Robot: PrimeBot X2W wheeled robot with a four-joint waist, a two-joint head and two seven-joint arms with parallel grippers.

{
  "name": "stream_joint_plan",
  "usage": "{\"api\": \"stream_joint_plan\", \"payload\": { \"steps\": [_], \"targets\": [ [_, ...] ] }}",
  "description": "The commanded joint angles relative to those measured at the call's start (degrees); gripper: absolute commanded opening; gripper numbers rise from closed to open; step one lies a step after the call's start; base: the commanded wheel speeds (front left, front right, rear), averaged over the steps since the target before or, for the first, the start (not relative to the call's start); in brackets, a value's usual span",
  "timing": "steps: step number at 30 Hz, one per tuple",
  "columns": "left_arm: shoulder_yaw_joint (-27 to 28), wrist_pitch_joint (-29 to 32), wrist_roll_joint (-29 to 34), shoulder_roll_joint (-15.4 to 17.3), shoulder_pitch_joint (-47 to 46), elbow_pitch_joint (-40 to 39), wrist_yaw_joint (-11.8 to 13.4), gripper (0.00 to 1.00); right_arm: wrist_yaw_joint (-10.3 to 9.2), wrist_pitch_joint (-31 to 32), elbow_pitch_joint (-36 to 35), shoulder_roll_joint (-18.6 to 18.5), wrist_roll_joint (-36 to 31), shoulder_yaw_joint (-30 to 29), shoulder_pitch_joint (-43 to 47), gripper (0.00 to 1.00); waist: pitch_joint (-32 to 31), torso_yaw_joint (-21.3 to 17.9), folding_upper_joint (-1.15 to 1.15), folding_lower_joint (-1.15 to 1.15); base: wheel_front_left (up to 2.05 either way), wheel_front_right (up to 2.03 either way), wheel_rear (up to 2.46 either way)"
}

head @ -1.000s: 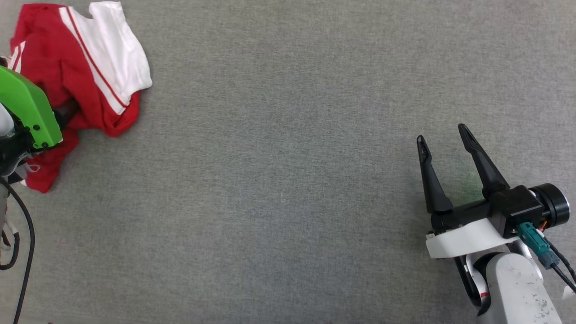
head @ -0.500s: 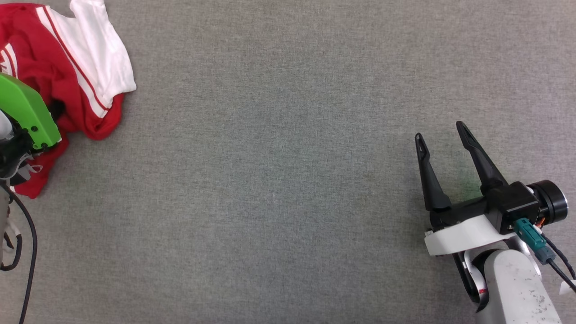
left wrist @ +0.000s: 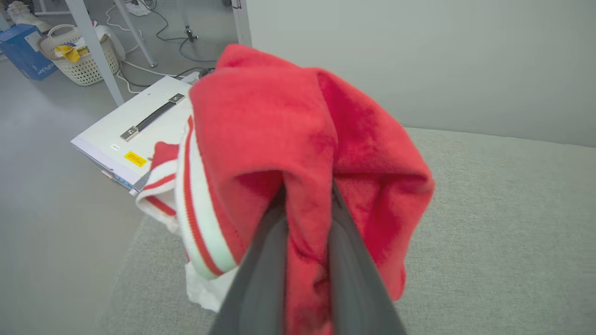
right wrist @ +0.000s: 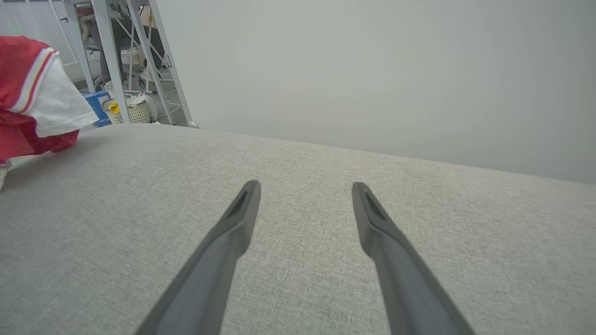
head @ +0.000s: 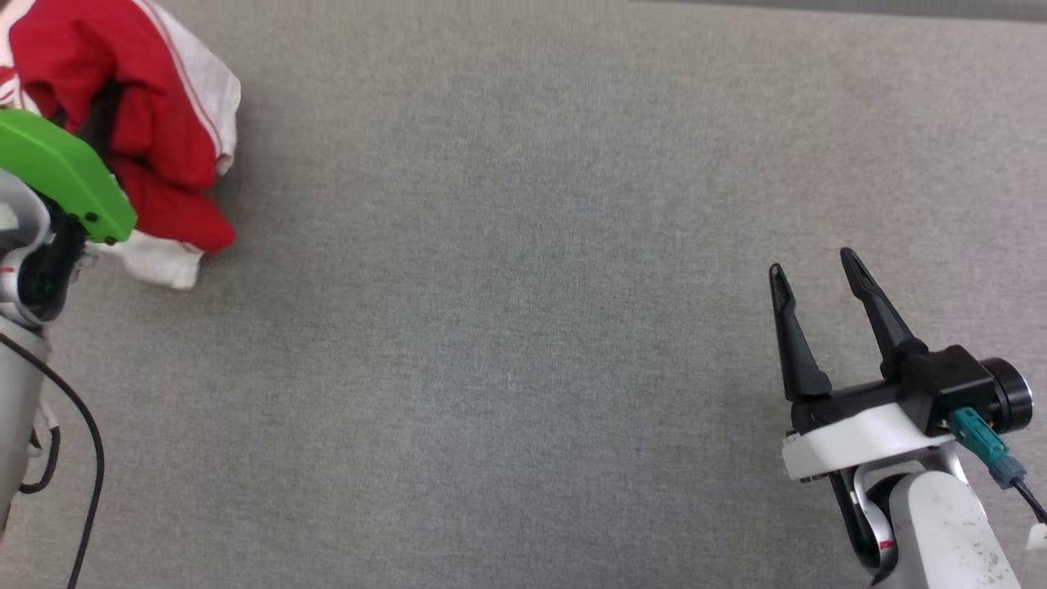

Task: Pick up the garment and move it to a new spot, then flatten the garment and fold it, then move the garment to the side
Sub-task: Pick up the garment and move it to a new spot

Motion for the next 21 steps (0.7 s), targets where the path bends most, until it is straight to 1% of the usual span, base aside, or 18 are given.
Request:
{"api": "stream_joint_plan", "payload": {
  "steps": [1,4,7,11,16,21],
  "targets": [
    [-0.5,-1.4,1.4,-0.2,1.1,-1.4,-0.2,0.00,-0.05,-0.5,0.2,-0.2,0.6,-0.6,1.0,1.00,-5.1,-0.3,0.39,0.00,0.00,0.00,0.00],
    [-2.1,-2.6,2.9,-0.9,1.6,-5.0,-0.2,0.00,-0.05,-0.5,0.5,-0.2,1.5,-1.9,1.9,1.00,-7.4,-0.8,0.39,0.00,0.00,0.00,0.00],
    [-4.2,-2.6,4.4,-2.0,2.0,-8.3,0.0,0.00,-0.05,-0.5,0.4,-0.2,2.1,-3.0,2.3,1.00,-8.9,-1.6,0.39,0.00,0.00,0.00,0.00],
    [-6.9,-2.4,5.9,-4.8,2.4,-12.1,0.6,0.00,-0.05,-0.5,0.3,-0.2,2.7,-5.0,2.6,1.00,-10.8,-3.6,0.39,0.00,0.00,0.00,0.00],
    [-10.3,-2.4,6.9,-9.6,2.7,-14.6,1.1,0.00,-0.05,-0.5,0.0,-0.2,2.4,-7.9,2.8,1.00,-11.7,-7.1,0.39,0.00,0.00,0.00,0.00],
    [-14.3,-3.6,8.4,-15.4,3.3,-12.5,1.5,0.00,-0.05,-0.5,-1.2,-0.2,1.3,-10.9,2.3,1.00,-10.6,-11.1,0.39,0.00,0.00,0.00,0.00]
  ]
}}
